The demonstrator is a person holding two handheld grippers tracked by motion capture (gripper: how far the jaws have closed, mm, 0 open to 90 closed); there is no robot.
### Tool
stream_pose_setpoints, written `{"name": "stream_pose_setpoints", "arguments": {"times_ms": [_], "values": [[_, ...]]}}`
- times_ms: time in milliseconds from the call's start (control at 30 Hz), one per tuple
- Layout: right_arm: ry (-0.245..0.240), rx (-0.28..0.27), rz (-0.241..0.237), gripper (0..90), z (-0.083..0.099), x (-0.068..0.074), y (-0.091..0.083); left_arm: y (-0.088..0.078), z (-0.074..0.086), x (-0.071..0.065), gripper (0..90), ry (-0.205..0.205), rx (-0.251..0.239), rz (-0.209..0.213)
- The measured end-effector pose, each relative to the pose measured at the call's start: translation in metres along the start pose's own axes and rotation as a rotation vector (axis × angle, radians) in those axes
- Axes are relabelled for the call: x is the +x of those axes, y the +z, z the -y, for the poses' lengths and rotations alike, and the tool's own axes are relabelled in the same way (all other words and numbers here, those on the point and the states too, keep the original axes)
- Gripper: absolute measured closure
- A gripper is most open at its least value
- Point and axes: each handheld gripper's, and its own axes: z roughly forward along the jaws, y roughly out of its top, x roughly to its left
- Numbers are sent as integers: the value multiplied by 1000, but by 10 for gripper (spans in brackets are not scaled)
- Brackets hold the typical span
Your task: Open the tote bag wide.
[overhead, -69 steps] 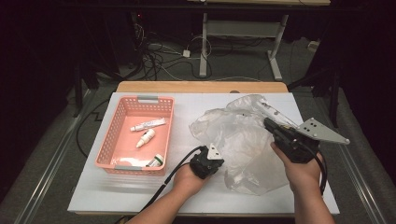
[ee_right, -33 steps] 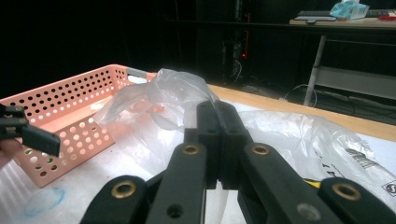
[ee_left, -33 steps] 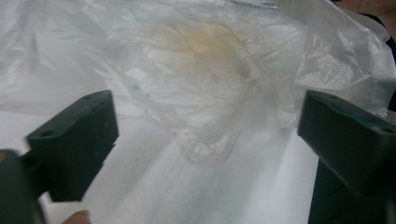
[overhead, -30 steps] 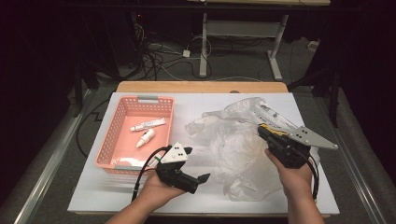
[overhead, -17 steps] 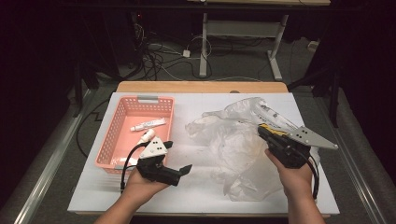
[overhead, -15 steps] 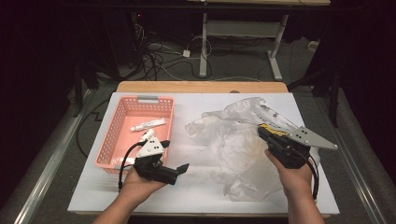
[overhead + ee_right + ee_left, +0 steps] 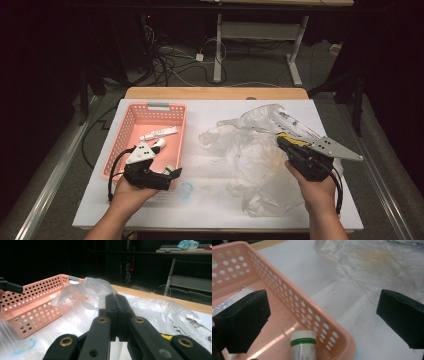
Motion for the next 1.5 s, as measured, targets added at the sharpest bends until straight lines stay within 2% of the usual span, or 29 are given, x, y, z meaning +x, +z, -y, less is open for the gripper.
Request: {"name": "stream_pose_setpoints", "arguments": {"times_ms": [467, 633, 733, 833, 1067, 1133, 1333, 1400, 1467, 1500], "values": [[4, -6, 2, 900, -1, -2, -2, -22, 15, 34, 0, -67, -3, -81], [3, -5, 3, 900, 0, -2, -2, -27, 18, 43, 0, -95, -26, -87], [2, -4, 2, 900, 0, -1, -1, -28, 17, 46, 5, -98, -40, -90], [9, -3, 2, 900, 0, -1, -1, -28, 13, 50, 46, -123, -44, -86], [12, -6, -2, 900, 0, -2, -1, -25, -6, 59, 157, -110, -58, -111], [9, -6, -4, 900, 0, -2, -1, -22, -13, 64, 178, -109, -57, -107], [9, -9, -5, 900, -1, -2, -2, -4, -28, 85, 217, -114, -12, -132], [11, -9, -4, 900, -1, -2, -2, 3, -31, 93, 237, -123, 7, -140], [14, -11, -4, 900, -1, -2, -2, 9, -33, 101, 251, -144, 16, -129], [13, -11, -3, 900, -1, -2, -2, 12, -35, 104, 257, -140, 30, -137]]}}
